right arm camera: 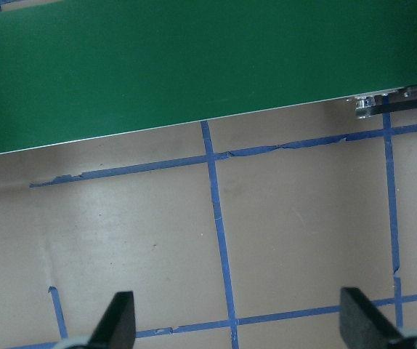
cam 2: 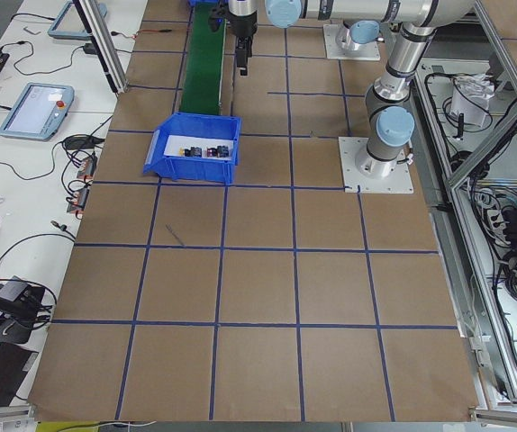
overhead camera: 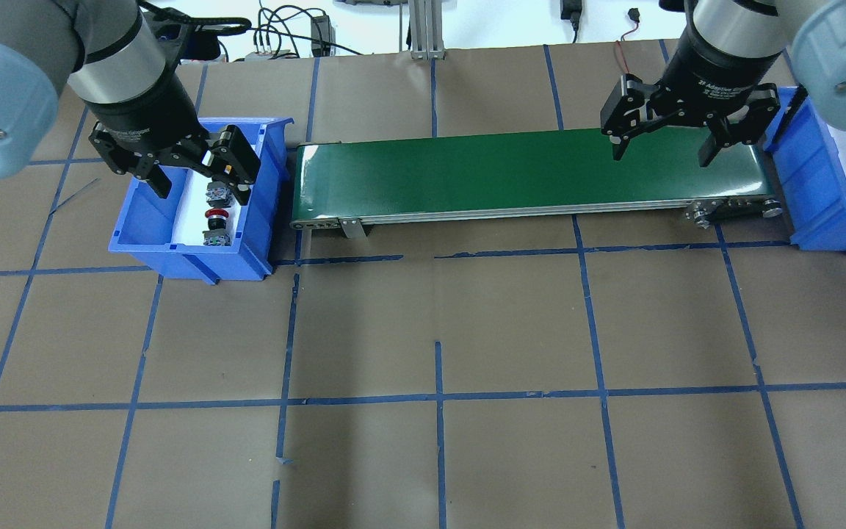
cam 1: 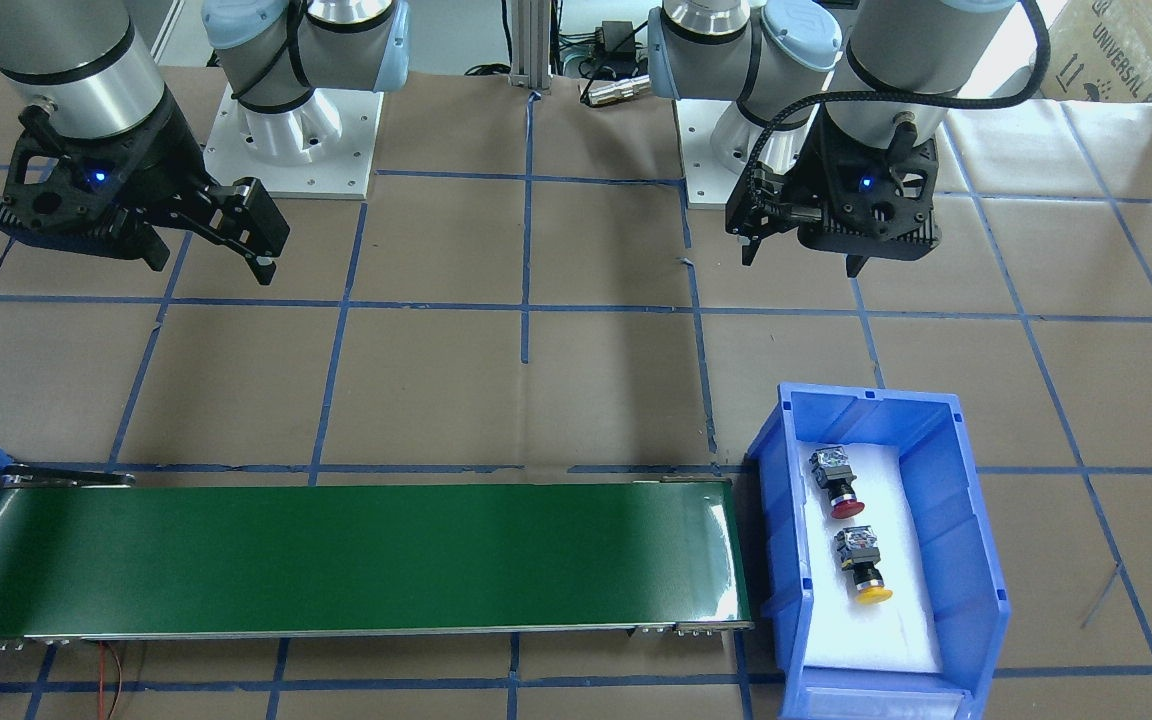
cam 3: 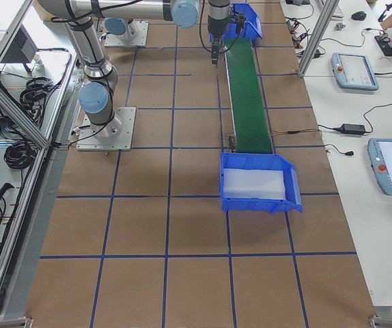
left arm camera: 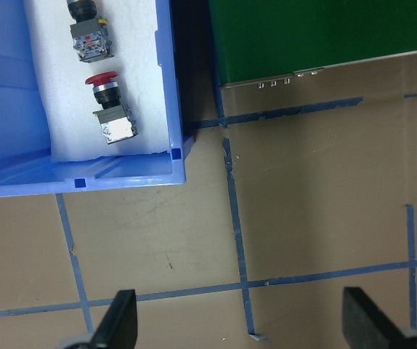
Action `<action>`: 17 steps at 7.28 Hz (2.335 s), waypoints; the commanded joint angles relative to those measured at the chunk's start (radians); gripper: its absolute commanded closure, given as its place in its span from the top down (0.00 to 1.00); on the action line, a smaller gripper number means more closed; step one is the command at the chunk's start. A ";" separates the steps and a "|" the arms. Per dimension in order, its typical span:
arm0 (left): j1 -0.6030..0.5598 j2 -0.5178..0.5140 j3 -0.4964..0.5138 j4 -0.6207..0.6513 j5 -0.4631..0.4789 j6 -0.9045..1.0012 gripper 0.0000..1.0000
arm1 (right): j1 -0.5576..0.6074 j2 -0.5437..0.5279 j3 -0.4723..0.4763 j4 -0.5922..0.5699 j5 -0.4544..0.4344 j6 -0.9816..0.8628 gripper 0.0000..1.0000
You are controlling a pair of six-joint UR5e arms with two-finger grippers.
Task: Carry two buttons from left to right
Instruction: 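Lower the left gripper into the blue bin over the red-capped button, then grasp the red-capped button with the left gripper and lift it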
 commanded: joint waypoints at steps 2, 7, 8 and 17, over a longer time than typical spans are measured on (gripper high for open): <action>0.001 0.006 -0.002 0.000 0.000 0.001 1.00 | -0.004 0.048 -0.065 -0.014 -0.006 -0.024 1.00; 0.135 -0.006 -0.016 -0.003 0.011 0.005 1.00 | -0.004 0.057 -0.061 -0.020 -0.004 -0.024 1.00; 0.202 -0.058 -0.017 0.001 0.011 0.026 1.00 | -0.004 0.057 -0.061 -0.020 -0.004 -0.022 1.00; 0.220 -0.538 0.023 0.238 0.002 0.045 1.00 | -0.002 0.057 -0.059 -0.017 -0.004 -0.019 1.00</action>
